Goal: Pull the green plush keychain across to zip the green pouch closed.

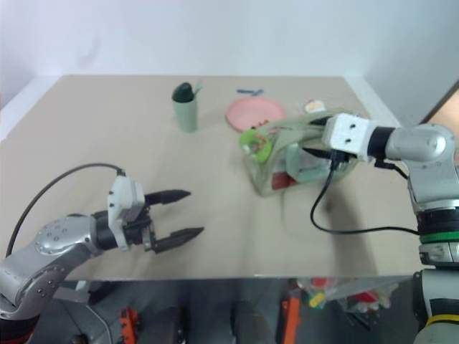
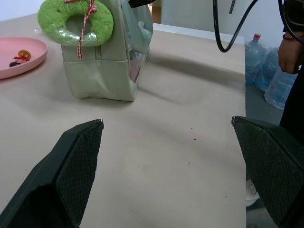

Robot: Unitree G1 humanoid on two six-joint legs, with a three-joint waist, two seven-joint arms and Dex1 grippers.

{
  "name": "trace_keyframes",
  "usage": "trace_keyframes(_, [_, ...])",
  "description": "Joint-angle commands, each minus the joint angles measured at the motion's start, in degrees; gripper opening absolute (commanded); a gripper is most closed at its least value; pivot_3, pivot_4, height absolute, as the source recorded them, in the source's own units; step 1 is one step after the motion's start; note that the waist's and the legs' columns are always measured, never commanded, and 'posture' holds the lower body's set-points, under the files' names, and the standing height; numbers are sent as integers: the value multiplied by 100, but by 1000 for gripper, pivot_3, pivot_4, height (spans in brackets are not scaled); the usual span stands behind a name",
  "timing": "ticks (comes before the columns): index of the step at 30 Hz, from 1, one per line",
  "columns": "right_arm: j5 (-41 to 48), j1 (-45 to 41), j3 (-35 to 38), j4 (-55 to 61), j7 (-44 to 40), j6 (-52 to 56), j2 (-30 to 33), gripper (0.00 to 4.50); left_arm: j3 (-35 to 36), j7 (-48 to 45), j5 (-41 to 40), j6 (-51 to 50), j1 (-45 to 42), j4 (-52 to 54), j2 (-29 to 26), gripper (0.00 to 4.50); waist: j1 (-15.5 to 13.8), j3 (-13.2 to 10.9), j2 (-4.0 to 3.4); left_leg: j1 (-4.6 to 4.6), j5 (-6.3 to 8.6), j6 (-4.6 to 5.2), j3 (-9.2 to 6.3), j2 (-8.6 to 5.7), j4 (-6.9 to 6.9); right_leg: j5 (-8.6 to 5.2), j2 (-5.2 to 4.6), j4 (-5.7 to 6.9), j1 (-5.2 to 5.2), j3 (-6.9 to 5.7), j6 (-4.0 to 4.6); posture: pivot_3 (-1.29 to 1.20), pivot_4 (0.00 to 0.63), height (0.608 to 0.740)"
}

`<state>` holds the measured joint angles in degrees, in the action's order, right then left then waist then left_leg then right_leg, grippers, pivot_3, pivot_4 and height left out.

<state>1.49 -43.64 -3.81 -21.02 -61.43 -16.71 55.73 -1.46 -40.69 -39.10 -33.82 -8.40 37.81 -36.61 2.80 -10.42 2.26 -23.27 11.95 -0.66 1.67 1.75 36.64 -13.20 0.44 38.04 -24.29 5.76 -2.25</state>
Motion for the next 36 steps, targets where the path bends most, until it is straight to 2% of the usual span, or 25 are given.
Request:
trace_keyframes(1, [60, -160, 70, 22, -156, -158, -8, 1310, 46, 57, 12, 22, -50, 191, 0, 4500, -1, 0, 0, 0, 0, 0, 0, 0, 1, 1, 0, 1, 0, 0, 1, 0, 150, 740])
trace_keyframes(4, [81, -118, 52, 12, -281, -183, -23, 256, 33, 65, 23, 30, -92, 153, 9, 4500, 2, 0, 0, 5, -1, -1, 1, 1, 3, 0, 2, 2, 3, 1, 9, 0, 150, 740])
trace_keyframes(5, [77, -114, 46, 11, -307, -204, -24, 66, 33, 74, 23, 29, -113, 133, 22, 4500, 2, 0, 0, 7, -1, -1, 0, 2, 3, -1, 3, 2, 6, 0, 13, 0, 150, 740])
trace_keyframes(11, [21, -187, 57, 9, -261, -303, -76, 66, 63, 126, 17, 65, -156, 49, 121, 4500, 5, 1, 0, 10, -2, -2, 0, 4, 3, 2, 6, 5, 6, 0, 12, 0, 150, 740])
trace_keyframes(16, [-19, -447, 18, 595, -46, 265, -317, 66, 215, 119, 35, 171, -120, -85, 171, 4500, 17, 0, -1, 12, -2, -2, 0, 6, 3, 8, 9, 7, 5, 2, 8, 0, 150, 740])
trace_keyframes(21, [-259, -651, -279, 2226, 505, 1969, -1072, 66, 399, 82, 147, 367, -54, -284, 161, 4500, 31, -1, -4, 11, -4, -4, -3, 20, 0, 13, 24, 14, -6, 2, 15, 0, 150, 740])
trace_keyframes(24, [-528, -791, -526, 2729, 694, 2503, -1413, 66, 456, 64, 161, 430, 7, -364, 165, 4500, 0, -1, -4, 5, -4, -6, -11, 31, -2, 12, 30, 15, -8, -13, 20, 0, 150, 740])
trace_keyframes(29, [-943, -1172, -1023, 2928, 955, 2993, -2012, 66, 488, 37, 221, 499, 123, -488, 164, 4500, -15, -1, -3, -8, -4, -6, -9, 25, -1, 7, 19, 12, -15, -16, 22, 0, 150, 740])
trace_keyframes(36, [-1280, -1219, -1378, 3051, 948, 3029, -2274, 66, 712, 42, 198, 536, 185, -467, 131, 4500, -10, -1, -3, -11, -4, -7, -6, 11, 0, 5, 4, 11, -15, -15, 15, 0, 150, 740])
